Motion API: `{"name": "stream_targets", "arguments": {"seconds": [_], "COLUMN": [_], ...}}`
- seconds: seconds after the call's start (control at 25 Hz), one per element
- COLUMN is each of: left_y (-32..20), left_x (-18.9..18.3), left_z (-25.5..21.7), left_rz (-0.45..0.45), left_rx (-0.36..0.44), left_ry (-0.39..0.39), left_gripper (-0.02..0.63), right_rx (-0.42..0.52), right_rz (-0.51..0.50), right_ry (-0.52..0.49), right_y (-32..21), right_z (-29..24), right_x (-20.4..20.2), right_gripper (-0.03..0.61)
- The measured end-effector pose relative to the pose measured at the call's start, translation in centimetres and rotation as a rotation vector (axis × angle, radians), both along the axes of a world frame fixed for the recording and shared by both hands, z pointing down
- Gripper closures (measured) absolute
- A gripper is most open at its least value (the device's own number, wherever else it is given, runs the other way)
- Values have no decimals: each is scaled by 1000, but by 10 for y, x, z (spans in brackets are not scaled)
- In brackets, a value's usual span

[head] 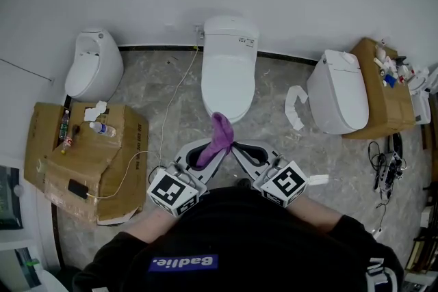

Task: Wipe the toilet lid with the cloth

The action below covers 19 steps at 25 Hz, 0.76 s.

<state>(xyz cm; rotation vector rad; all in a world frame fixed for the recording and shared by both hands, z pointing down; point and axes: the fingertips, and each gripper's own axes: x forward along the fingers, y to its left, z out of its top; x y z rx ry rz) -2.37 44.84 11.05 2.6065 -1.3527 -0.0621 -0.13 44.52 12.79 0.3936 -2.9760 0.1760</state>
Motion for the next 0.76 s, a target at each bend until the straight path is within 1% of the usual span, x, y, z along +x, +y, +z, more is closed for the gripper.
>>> {"name": "stream_targets", "arguments": {"seconds": [0.28, 0.48, 0.76], "left_y": [6, 8, 14], "left_x": [4, 5, 10], "left_z": [-1, -1, -2], "left_rz": [2, 3, 8], "left_rx": [11, 11, 3], "left_ry": [-14, -13, -10], "left_gripper": [532, 532, 532], "right_rx": [14, -5, -7], "right_rz": [-7, 2, 8], "right_ry": [-11, -3, -7], "right_y": [5, 8, 13], "right_z": [-3, 0, -2], "right_x": [1, 3, 7], "right_gripper": [551, 551, 551]}}
